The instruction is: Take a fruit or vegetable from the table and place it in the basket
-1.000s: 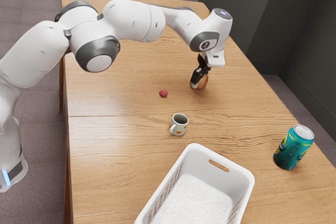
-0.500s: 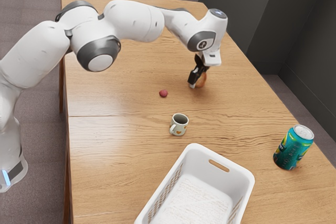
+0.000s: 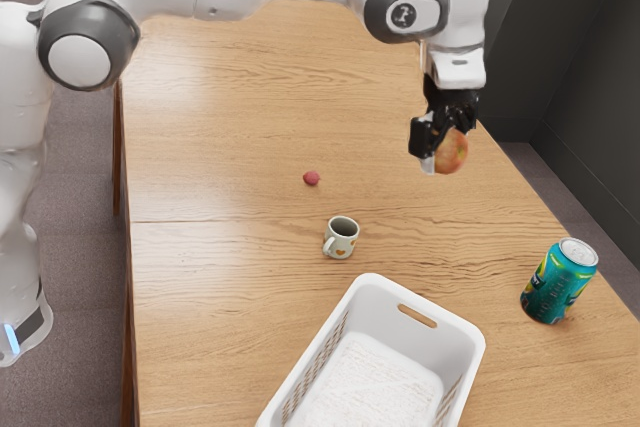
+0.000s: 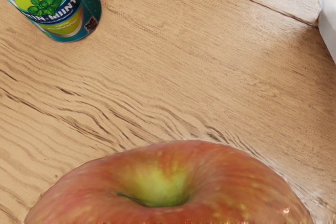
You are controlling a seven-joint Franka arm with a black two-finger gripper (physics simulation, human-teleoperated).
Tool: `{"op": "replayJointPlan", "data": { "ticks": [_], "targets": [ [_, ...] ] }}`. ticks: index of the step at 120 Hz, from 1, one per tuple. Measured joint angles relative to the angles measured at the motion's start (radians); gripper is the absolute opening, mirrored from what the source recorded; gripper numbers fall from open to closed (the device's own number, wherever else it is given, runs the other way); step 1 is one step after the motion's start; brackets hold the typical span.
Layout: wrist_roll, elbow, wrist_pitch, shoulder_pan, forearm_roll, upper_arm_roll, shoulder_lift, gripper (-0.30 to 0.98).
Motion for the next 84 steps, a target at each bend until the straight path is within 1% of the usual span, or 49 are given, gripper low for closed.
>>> {"op": "replayJointPlan", "data": {
  "ticks": [17,23,29,38,50,52,56,60,72,84],
  "targets": [
    [-0.168,-0.003,-0.054,-0.006,0.086,-0.269,0.024,0.37],
    [-0.225,-0.002,-0.064,-0.01,0.114,-0.339,0.046,0.37],
    [-0.28,-0.002,-0.071,-0.016,0.137,-0.387,0.065,0.36],
    [-0.356,-0.003,-0.081,-0.026,0.159,-0.417,0.077,0.36],
    [-0.444,-0.006,-0.092,-0.036,0.173,-0.439,0.079,0.36],
    [-0.458,-0.006,-0.093,-0.037,0.174,-0.442,0.08,0.37],
    [-0.483,-0.007,-0.097,-0.039,0.175,-0.451,0.08,0.46],
    [-0.507,-0.007,-0.1,-0.041,0.176,-0.457,0.08,0.51],
    [-0.572,-0.008,-0.108,-0.043,0.173,-0.464,0.08,0.59],
    [-0.626,-0.008,-0.113,-0.043,0.173,-0.465,0.079,0.64]
  ]
}}
